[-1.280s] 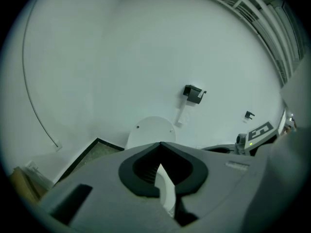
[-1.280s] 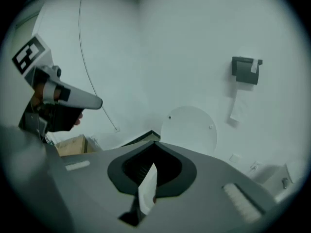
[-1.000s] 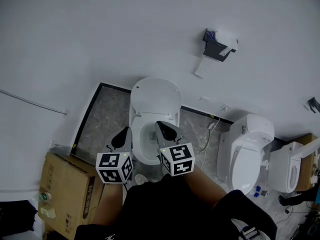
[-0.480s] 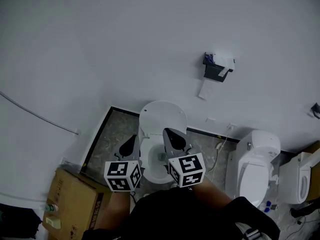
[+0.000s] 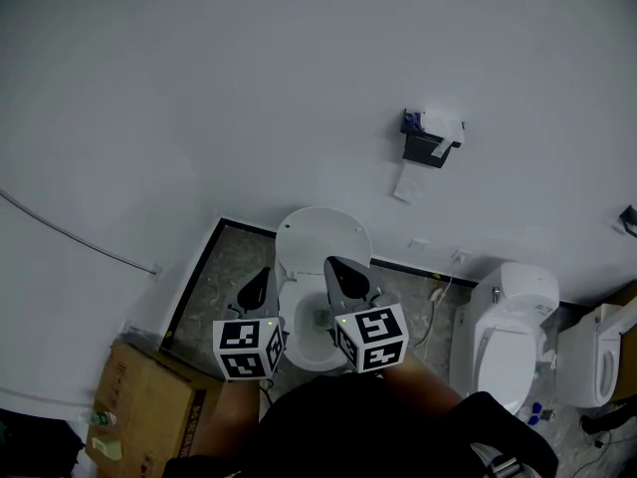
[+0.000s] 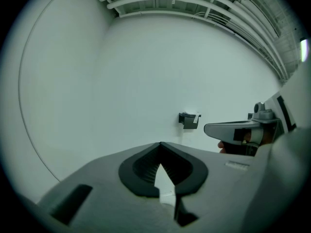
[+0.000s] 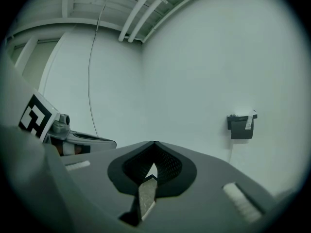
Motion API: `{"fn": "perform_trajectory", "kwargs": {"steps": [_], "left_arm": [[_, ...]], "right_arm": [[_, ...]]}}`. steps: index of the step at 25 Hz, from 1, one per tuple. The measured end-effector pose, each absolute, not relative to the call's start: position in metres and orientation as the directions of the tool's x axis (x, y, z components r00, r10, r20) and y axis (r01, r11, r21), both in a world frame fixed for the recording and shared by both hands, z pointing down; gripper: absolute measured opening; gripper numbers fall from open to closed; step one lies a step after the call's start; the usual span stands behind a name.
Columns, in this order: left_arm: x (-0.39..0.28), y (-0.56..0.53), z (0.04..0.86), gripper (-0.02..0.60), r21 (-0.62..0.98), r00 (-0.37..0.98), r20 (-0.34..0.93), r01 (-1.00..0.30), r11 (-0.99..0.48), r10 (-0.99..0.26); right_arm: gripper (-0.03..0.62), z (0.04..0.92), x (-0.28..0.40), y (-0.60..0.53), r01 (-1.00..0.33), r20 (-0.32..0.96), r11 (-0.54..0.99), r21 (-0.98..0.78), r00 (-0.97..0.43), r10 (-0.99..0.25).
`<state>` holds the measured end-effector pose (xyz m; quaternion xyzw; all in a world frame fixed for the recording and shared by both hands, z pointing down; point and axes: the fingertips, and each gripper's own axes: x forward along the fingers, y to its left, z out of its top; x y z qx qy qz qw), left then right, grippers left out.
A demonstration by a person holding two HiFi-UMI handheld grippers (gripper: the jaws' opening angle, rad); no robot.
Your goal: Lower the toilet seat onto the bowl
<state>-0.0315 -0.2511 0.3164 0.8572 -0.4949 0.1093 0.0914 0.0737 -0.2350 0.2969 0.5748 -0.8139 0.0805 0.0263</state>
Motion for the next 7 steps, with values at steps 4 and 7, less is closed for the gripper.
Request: {"fn": "perform_trajectory", "kwargs": {"steps": [4,7], "left_arm": [[-0.0293,-0.2554,0.3206,0.008,0.048,0.489,0.288,-0.866,-0.498,-0.823],[-0.0289,-0.2603,0.3218,0.008,0.047,0.492,0.29,-0.864,-0.501,-0.821]], "right_arm": [[0.008,0.2997,0.0753,-0.2379,-0.94,0.141,0.324,-0.108,-0.337,-0.931],[0.008,0.3023,0.0756,-0.242,-0.94,0.144,0.323,-0.11,-0.337,-0.931]]}}
